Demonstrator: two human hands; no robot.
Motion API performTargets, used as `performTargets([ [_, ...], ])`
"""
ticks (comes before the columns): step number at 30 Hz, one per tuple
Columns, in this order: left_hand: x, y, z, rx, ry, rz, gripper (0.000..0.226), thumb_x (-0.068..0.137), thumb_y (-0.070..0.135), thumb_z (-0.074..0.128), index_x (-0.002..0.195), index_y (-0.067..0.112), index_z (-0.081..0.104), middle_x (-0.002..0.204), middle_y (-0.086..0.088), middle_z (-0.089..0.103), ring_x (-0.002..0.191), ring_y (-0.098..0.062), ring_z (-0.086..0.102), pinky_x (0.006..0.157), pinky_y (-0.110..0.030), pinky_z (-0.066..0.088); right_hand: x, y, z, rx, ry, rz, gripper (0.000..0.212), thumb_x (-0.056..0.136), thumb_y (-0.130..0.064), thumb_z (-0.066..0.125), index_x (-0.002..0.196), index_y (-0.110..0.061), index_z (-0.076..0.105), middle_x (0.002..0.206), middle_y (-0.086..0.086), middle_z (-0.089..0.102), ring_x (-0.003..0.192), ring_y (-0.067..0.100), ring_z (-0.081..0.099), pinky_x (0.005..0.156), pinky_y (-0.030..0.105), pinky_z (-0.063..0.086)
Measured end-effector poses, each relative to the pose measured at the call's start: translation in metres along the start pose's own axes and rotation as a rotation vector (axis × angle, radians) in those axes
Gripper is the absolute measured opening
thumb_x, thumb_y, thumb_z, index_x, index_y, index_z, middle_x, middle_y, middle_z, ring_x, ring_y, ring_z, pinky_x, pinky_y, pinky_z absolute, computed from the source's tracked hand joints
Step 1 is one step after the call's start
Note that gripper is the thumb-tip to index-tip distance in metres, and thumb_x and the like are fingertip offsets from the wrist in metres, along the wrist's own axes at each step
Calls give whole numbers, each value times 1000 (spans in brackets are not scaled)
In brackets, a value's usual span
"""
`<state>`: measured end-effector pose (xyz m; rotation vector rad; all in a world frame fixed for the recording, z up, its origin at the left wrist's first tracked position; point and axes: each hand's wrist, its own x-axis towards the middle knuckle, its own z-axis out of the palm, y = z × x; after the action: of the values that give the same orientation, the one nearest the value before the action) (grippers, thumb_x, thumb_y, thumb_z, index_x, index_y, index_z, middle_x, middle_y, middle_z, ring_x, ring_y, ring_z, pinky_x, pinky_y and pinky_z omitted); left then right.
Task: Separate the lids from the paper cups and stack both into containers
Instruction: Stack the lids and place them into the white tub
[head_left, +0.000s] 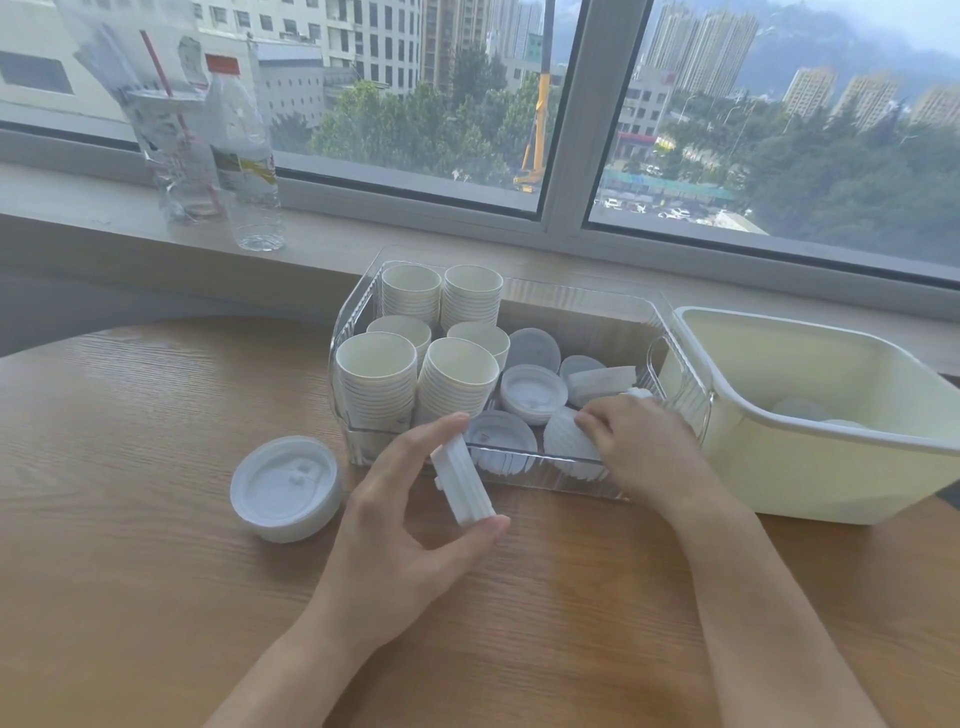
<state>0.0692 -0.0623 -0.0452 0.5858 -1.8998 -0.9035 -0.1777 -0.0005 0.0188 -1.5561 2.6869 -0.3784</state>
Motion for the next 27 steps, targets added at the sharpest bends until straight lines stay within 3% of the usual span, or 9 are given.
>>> performTargets([
  [2, 0, 0, 0, -3, 1, -6, 77, 74, 36, 92, 142, 38, 56, 138, 21, 62, 133, -12, 58, 105, -41, 52, -2, -3, -3, 79, 134, -19, 33, 109, -34, 47, 82, -21, 61, 83, 6, 69, 92, 34, 62, 78, 41, 45],
  [4, 0, 0, 0, -15, 3, -16, 78, 74, 37, 94, 142, 36, 57, 138, 19, 63, 133, -14, 59, 105, -47, 53, -2, -5, -7, 232, 208, -27, 34, 109, -31, 47, 88, -16, 69, 75, 5, 69, 82, 32, 64, 78, 41, 47],
  [7, 0, 1, -1, -28, 12, -18, 76, 75, 39, 93, 142, 36, 57, 137, 19, 63, 132, -16, 59, 105, -49, 54, -6, -11, -10, 437, 254, -27, 24, 104, -30, 56, 92, -19, 75, 76, -5, 74, 76, 17, 71, 75, 38, 56],
  [10, 1, 1, -2, -28, 17, -18, 77, 75, 34, 93, 142, 36, 57, 136, 17, 63, 131, -17, 60, 103, -50, 54, -9, -14, -11, 545, 288, -59, 11, 97, -31, 72, 92, -25, 79, 80, -16, 77, 79, -4, 71, 76, 18, 56],
  [13, 1, 2, -2, -28, 49, -21, 76, 74, 41, 92, 142, 35, 57, 133, 20, 63, 127, -16, 61, 102, -46, 55, -12, -18, -19, 634, 278, -116, 4, 89, -24, 83, 91, -21, 83, 80, -15, 79, 76, -6, 72, 75, 8, 52],
  [17, 2, 2, -2, -56, 79, -41, 78, 74, 41, 91, 143, 39, 55, 132, 21, 62, 123, -20, 64, 101, -48, 55, -22, -29, -31, 814, 48, -266, 11, 80, -19, 89, 87, -16, 82, 84, -3, 80, 82, 11, 78, 75, 16, 55],
  [22, 2, -2, -2, -74, 82, -42, 79, 76, 37, 92, 145, 38, 53, 135, 14, 64, 125, -24, 64, 101, -49, 55, -31, -39, -35, 890, -219, -438, 7, 83, -13, 85, 88, -11, 80, 85, 9, 80, 87, 40, 76, 81, 52, 57],
  [27, 2, -1, -1, -79, 87, -28, 80, 76, 39, 91, 146, 37, 52, 132, 13, 64, 124, -25, 65, 99, -49, 56, -32, -46, -30, 874, -355, -508, 14, 86, -11, 84, 96, -3, 78, 93, 9, 80, 91, 30, 78, 89, 54, 60],
])
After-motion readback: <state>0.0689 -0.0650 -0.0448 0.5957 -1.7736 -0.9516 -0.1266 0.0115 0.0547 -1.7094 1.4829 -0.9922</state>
